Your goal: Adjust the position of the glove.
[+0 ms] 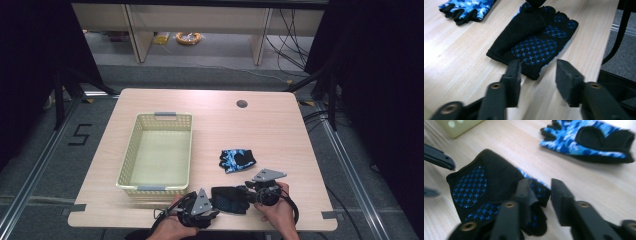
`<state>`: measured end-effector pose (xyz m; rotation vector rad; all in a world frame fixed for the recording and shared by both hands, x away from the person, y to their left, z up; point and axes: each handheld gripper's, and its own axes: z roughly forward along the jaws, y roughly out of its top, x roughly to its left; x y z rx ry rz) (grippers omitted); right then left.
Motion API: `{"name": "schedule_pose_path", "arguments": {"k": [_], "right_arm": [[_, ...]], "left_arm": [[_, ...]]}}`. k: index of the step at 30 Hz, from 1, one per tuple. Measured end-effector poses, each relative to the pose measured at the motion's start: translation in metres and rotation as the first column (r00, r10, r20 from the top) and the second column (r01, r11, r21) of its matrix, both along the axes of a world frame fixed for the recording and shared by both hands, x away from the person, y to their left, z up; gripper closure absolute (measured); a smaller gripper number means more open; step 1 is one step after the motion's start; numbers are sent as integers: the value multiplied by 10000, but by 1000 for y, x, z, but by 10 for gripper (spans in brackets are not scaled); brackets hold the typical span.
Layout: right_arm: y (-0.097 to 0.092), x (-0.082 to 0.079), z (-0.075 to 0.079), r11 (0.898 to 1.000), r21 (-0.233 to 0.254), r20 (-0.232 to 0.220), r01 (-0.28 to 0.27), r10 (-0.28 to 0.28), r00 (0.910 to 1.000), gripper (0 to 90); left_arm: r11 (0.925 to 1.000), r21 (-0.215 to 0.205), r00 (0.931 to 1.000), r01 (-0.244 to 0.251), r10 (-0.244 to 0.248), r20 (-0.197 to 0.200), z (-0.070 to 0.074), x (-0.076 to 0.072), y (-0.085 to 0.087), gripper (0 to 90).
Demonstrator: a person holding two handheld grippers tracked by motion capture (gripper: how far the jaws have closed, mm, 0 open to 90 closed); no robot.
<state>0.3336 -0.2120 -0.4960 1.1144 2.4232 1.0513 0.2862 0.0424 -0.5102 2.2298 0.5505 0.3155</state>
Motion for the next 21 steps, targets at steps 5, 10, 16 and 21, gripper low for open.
{"name": "schedule_pose_path", "arguments": {"k": [5, 10, 16, 21], "right_arm": [[-6, 0, 6, 9980, 189, 218, 601, -605, 9979, 584], [-17, 7, 9, 9853, 690, 275, 1562, -1584, 9870, 578], [-24, 16, 17, 9794, 829, 506, 1841, -1887, 9807, 795], [-26, 30, 15, 9821, 244, 205, 1868, -1873, 9821, 900]], "left_arm": [[9998, -164, 9999, -89, 90, 57, 10, -10, 8, 464], [9987, -326, 9981, -383, 367, -485, 8, -20, 22, 410], [9960, -571, 9968, -682, 656, -463, 15, -22, 38, 406], [9925, -555, 9920, -1087, 1047, -707, 16, -21, 56, 362]]}}
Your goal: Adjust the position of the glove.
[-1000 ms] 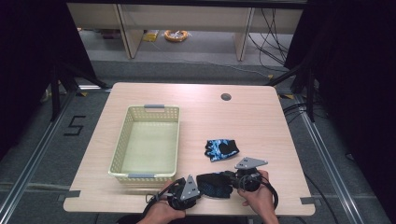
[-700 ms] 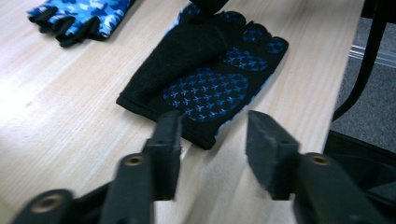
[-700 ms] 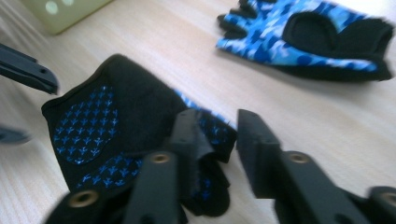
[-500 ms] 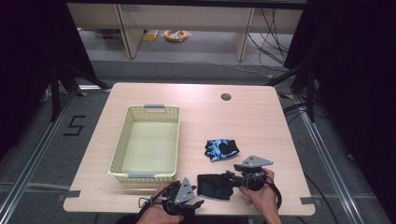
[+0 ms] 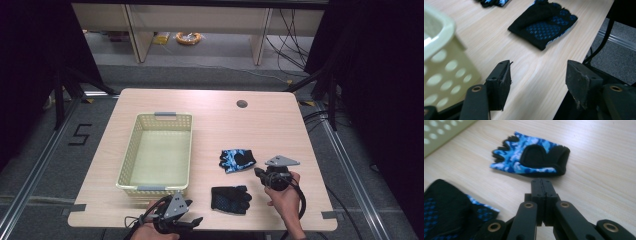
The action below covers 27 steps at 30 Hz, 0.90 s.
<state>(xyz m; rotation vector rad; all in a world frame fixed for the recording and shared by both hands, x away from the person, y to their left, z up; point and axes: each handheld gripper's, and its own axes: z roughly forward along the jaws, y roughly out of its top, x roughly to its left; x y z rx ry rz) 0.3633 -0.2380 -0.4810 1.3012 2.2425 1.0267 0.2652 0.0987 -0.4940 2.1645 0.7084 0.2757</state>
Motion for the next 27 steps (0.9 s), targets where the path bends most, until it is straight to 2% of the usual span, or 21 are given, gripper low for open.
{"name": "schedule_pose_path", "arguments": {"k": [2, 3, 4, 5, 6, 9, 10, 11, 12, 13, 14, 15, 18, 19, 20, 21, 22, 24, 25, 26, 27], "right_arm": [[-1, 4, -3, 9999, -100, 112, 58, -57, 9999, 900], [0, 9, -4, 9998, -182, -170, 106, -109, 9998, 900], [0, 9, -4, 9998, -182, -170, 106, -109, 9998, 900], [0, 13, -6, 9994, -342, -6, -94, 94, 10000, 900], [5, 16, -7, 9990, -428, -375, 102, -118, 9992, 900], [8, 19, -9, 9985, -545, -457, 86, -111, 9989, 900], [10, 21, -9, 9985, -524, -657, 132, -166, 9977, 900], [12, 25, -11, 9981, -577, -767, 191, -235, 9968, 900], [12, 31, -16, 9973, -720, -759, 158, -212, 9969, 900], [12, 31, -16, 9973, -720, -759, 158, -212, 9969, 900], [13, 32, -16, 9973, -687, -855, 247, -305, 9959, 900], [14, 38, -19, 9967, -777, -801, 241, -303, 9963, 900], [15, 44, -20, 9957, -871, -732, 322, -386, 9966, 900], [16, 47, -19, 9958, -829, -846, 384, -454, 9954, 900], [17, 53, -18, 9952, -885, -827, 423, -497, 9953, 900], [17, 53, -18, 9952, -885, -827, 423, -497, 9953, 900], [17, 57, -19, 9934, -1100, -598, 329, -396, 9974, 900], [20, 66, -20, 9928, -1152, -584, 335, -405, 9975, 900], [22, 70, -20, 9920, -1226, -572, 304, -376, 9977, 900], [23, 72, -19, 9922, -1190, -680, 381, -464, 9966, 900], [24, 77, -20, 9911, -1305, -496, 278, -345, 9982, 900]], "left_arm": [[10000, 56, 10000, -65, 65, -19, -1, 0, 3, 354], [9999, -85, 10000, -64, 63, -63, -2, -1, 5, 331], [9999, 120, 10000, -84, 85, -43, -1, 0, 9, 331], [9999, 28, 9999, -124, 124, -96, -2, -1, 11, 321], [9997, 16, 9996, -251, 251, -85, -1, -1, 14, 297], [9985, -132, 9981, -531, 527, -323, -1, -3, 21, 291], [9975, -245, 9972, -656, 646, -373, -1, -4, 23, 290], [9982, -32, 9979, -595, 594, -244, 0, -3, 26, 288], [9970, -321, 9966, -711, 697, -444, 0, -6, 27, 288], [9970, -321, 9966, -711, 697, -444, 0, -6, 27, 287], [9983, -91, 9982, -572, 571, -173, 0, -5, 30, 287], [9961, -409, 9966, -776, 763, -321, 0, -6, 30, 287], [9969, -222, 9968, -748, 742, -284, 0, -6, 33, 288], [9955, -348, 9952, -880, 864, -452, -1, -7, 33, 288], [9977, -167, 9972, -652, 646, -365, 0, -6, 35, 288], [9975, -108, 9972, -703, 700, -244, -1, -6, 35, 288], [9976, -100, 9974, -683, 681, -250, -1, -6, 36, 288], [9965, -373, 9965, -751, 736, -407, -3, -8, 35, 288], [9972, -139, 9968, -728, 723, -340, -2, -7, 36, 288], [9972, -123, 9968, -736, 732, -331, -3, -7, 36, 288], [9974, -150, 9968, -711, 705, -374, -3, -8, 36, 288]]}}
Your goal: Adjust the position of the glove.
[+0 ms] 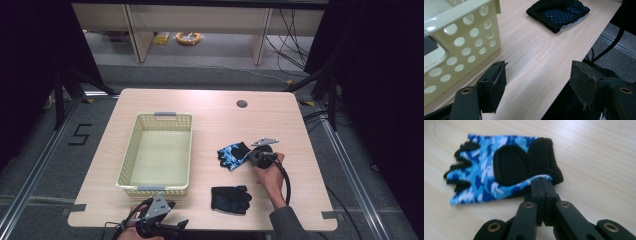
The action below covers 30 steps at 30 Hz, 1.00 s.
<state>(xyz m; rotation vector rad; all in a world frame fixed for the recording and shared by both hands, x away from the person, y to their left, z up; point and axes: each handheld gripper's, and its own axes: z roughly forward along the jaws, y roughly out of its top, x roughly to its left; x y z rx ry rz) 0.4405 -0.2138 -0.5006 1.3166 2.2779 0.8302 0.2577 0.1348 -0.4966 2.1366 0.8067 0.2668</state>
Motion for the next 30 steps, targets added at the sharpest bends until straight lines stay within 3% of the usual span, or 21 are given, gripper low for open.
{"name": "schedule_pose_path", "arguments": {"k": [1, 2, 3, 4, 6, 8, 11, 18, 19, 25, 30], "right_arm": [[2, 4, 1, 9999, 84, -76, 100, -100, 9999, 900], [4, 9, 2, 10000, -30, -59, 71, -71, 10000, 900], [7, 19, 3, 9999, -134, -22, 18, -19, 10000, 900], [7, 19, 3, 9999, -134, -22, 18, -19, 10000, 900], [10, 29, 3, 9997, -236, 124, -26, 29, 9999, 900], [17, 43, 2, 9999, -123, -138, -50, 48, 9999, 900], [22, 50, 1, 9993, -315, -77, -215, 213, 9997, 900], [44, 73, 1, 9966, -681, -98, -474, 468, 9989, 899], [53, 79, 0, 9957, -738, -95, -567, 562, 9984, 894], [73, 88, 2, 9894, -1150, 61, -886, 899, 9959, 890], [89, 93, 3, 9891, -906, 212, -1164, 1187, 9927, 890]], "left_arm": [[9997, -248, 10000, -64, 63, -64, 0, -1, -1, 288], [10000, 9, 10000, 19, -19, -14, 0, 1, 0, 288], [10000, -38, 10000, -1, 0, -76, 0, 0, 0, 289], [10000, -38, 10000, -1, 0, -76, 0, 0, 0, 289], [9996, -265, 9989, 60, -72, -462, 1, -1, 0, 289], [9991, -395, 9994, -135, 122, -321, -1, -2, -2, 290], [9998, -148, 9997, -116, 113, -217, -2, -2, -1, 290], [9996, -277, 9996, 95, -102, -269, -1, -3, -1, 291], [9999, -79, 9997, 96, -97, -216, -1, -2, 0, 292], [9999, -91, 9997, 130, -132, -222, -2, -2, 0, 293], [9996, -284, 9992, -29, 17, -401, -3, -4, -2, 296]]}}
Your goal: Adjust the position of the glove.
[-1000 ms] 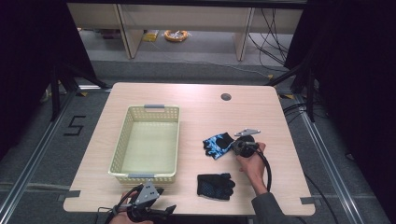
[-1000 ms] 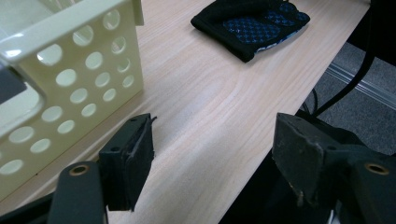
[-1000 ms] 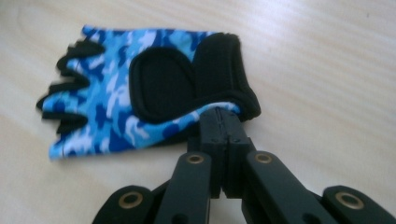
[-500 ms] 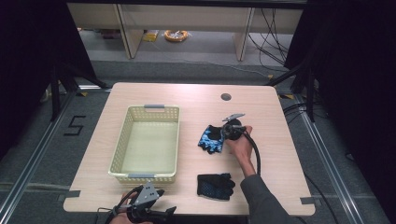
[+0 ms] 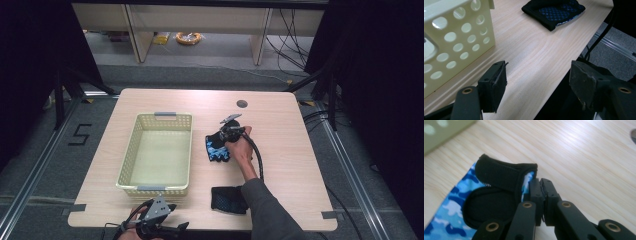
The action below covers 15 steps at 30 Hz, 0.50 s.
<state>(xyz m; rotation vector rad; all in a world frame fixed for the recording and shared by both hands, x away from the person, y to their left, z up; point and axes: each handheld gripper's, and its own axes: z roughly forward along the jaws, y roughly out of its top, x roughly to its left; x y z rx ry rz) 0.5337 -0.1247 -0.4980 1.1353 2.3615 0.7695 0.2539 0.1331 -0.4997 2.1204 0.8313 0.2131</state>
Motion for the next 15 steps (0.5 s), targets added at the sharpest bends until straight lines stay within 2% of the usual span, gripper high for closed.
{"name": "schedule_pose_path", "arguments": {"k": [1, 3, 4, 5, 6, 8, 9, 10, 14, 15], "right_arm": [[3, 0, 0, 10000, 51, -54, 45, -44, 10000, 890], [9, 1, 0, 9999, -85, 84, -102, 103, 9999, 886], [14, 2, -1, 9994, -253, 257, -243, 249, 9994, 883], [14, 2, -1, 9994, -253, 257, -243, 249, 9994, 883], [17, 1, 0, 9993, -77, 95, -361, 362, 9993, 882], [21, 1, -1, 9984, -175, 205, -529, 532, 9984, 877], [24, 1, -2, 9985, -152, 154, -525, 527, 9985, 873], [27, 0, -2, 9971, -351, 180, -674, 680, 9975, 860], [26, 0, 2, 9975, -285, 242, -640, 647, 9976, 845], [25, 0, 3, 9978, -218, 221, -620, 625, 9978, 838]], "left_arm": [[9994, -315, 9999, -132, 131, -47, -1, -1, -2, 296], [9998, 104, 9997, 179, -181, 141, 0, 0, 0, 296], [9999, 76, 9999, 110, -111, 99, -1, 0, 0, 296], [10000, 31, 10000, 37, -37, 25, -1, 0, -1, 296], [9998, 116, 9997, 177, -179, 174, -1, 0, 0, 296], [9998, 105, 9997, 165, -167, 166, -1, 0, 0, 297], [10000, -34, 10000, 29, -29, -62, -1, -1, -1, 297], [9999, -118, 9999, 56, -55, 138, -2, 0, -1, 297], [9999, -76, 9999, 85, -84, 129, -1, 0, -1, 297], [9997, 101, 9996, 209, -211, 160, -1, 0, 0, 297]]}}
